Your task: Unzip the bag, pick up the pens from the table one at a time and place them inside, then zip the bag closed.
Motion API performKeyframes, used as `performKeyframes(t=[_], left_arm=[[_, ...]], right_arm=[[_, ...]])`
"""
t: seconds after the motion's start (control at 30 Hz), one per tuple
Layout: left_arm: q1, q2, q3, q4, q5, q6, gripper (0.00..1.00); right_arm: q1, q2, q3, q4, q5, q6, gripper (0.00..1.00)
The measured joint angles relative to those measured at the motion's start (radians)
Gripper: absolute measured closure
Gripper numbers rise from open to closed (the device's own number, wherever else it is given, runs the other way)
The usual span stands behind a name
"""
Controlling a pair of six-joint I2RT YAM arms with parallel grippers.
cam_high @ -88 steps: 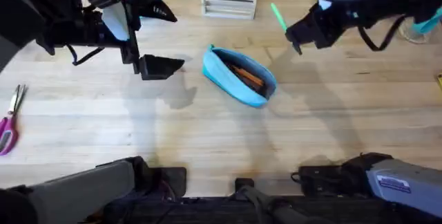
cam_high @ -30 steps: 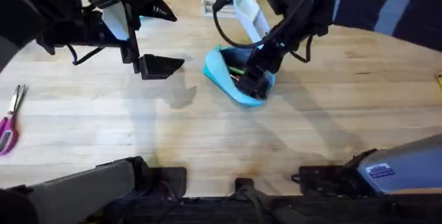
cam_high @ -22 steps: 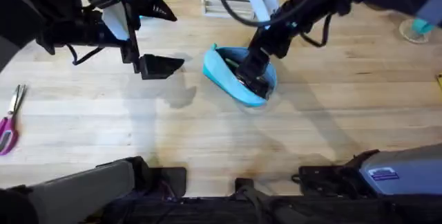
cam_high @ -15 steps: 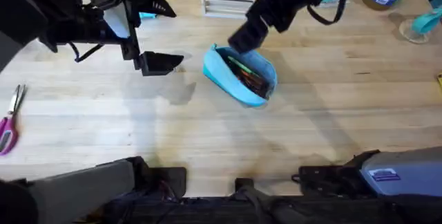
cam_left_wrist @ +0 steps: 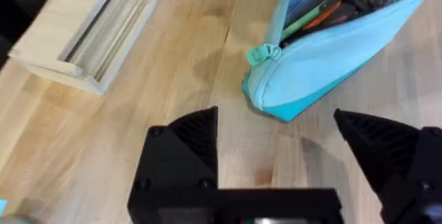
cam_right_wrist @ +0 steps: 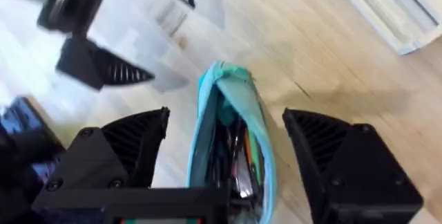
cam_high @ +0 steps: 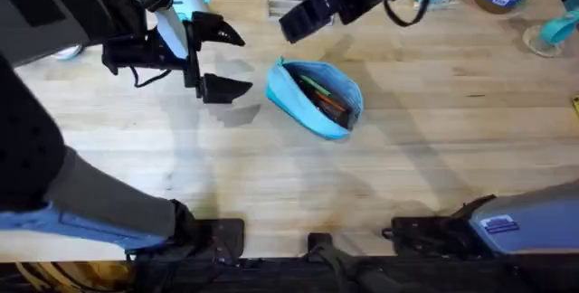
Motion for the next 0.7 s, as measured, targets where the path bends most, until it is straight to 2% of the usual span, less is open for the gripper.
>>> performKeyframes(t=[0.2,0.47,0.7], left_arm=[[0.000,0.084,0.000,-0.018,0.064,-0.003,0.010],[0.000,0.098,0.000,-0.017,0.070,-0.004,0.009],[0.000,0.098,0.000,-0.015,0.070,-0.004,0.009]], right_arm=[[0.002,0.117,0.000,0.110,0.000,0.133,0.004],[0.016,0.234,0.000,0.135,-0.014,0.256,0.004],[0.018,0.289,0.000,0.147,-0.099,0.354,0.004]])
